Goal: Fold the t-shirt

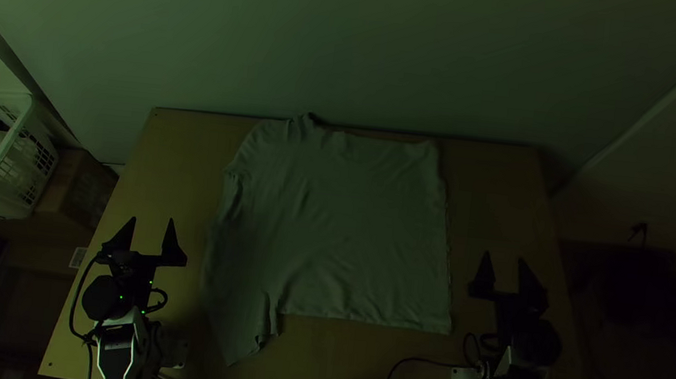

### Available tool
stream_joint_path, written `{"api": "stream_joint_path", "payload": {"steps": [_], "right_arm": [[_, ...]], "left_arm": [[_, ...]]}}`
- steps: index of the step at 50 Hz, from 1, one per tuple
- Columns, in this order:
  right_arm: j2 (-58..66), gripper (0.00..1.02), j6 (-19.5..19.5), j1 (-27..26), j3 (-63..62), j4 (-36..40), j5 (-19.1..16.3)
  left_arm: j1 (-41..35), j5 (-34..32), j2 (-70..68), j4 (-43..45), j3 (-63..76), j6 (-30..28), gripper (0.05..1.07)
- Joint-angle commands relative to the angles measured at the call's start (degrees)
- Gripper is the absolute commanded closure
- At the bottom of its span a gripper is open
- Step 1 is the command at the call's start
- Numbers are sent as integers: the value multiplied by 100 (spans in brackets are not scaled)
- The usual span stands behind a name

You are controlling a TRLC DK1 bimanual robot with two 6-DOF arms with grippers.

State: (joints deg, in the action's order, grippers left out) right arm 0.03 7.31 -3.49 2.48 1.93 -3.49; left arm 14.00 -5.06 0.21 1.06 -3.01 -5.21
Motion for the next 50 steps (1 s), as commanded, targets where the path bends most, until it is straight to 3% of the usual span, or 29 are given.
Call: {"api": "stream_joint_path", "payload": {"steps": [1, 50], "right_arm": [[-21, 4, 95, 32, -116, -123, 41], [-21, 4, 183, 67, -116, -132, 41]], "left_arm": [[50, 5, -30, -71, 292, -112, 9], [41, 5, -30, -71, 292, 73, 9]]}}
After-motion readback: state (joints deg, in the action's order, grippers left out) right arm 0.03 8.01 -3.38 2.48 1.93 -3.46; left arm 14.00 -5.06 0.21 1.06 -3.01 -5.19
